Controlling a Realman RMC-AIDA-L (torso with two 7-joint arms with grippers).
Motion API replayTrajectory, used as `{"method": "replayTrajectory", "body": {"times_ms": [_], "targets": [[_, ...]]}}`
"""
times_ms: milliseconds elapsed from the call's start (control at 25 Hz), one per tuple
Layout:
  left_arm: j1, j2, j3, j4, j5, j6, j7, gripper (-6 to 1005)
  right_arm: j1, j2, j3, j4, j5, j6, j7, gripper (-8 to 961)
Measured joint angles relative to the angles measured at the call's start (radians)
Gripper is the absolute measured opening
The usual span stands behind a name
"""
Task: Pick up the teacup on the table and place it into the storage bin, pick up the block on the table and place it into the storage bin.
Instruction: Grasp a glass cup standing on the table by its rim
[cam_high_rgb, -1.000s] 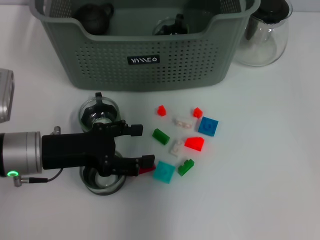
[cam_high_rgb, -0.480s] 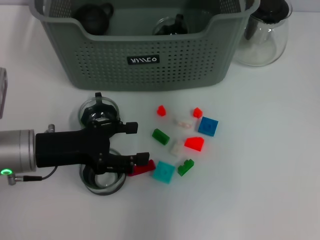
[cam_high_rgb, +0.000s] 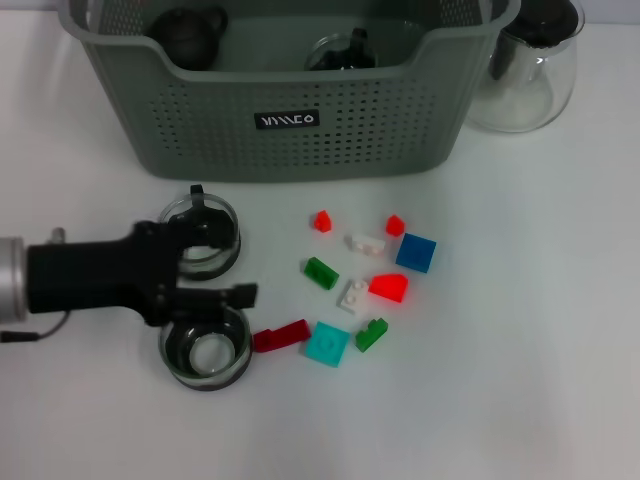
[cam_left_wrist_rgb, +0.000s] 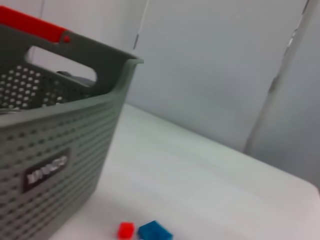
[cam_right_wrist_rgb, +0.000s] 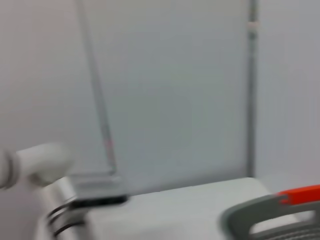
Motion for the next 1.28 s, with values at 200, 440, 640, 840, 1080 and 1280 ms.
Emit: {"method": "replayTrajectory", "body": {"times_ms": [200, 440, 640, 840, 1080, 1280], "targets": [[0.016, 0.016, 0.000, 0.125, 0.013, 0.008, -0.063, 888, -0.072, 0.006, 0.002, 0.009, 0.032, -0.135, -0.079, 947], [0.009, 0.019, 0.003, 0.310, 0.128, 0.001, -0.182, 888, -0.149, 0.013, 0.003, 0.024, 0.029, -0.258, -0.099, 947], [-0.033, 0.021, 0.011, 0.363, 0.186, -0.014, -0.326, 888, -0.194, 0.006, 0.003, 0.054, 0.024, -0.277, -0.092, 947], [-0.096, 0.013, 0.046, 0.417, 0.265, -0.029, -0.538, 888, -0.200, 0.006, 0.005, 0.072, -0.012, -0.279, -0.087, 948], [-0.130, 0.012, 0.166, 0.480, 0.317, -0.086, -0.793, 889, -0.187, 0.010, 0.006, 0.072, -0.065, -0.282, -0.077, 948], [-0.140, 0.004, 0.288, 0.511, 0.376, -0.139, -0.944, 876, -0.182, 0.003, -0.001, 0.077, -0.074, -0.284, -0.077, 947]]}}
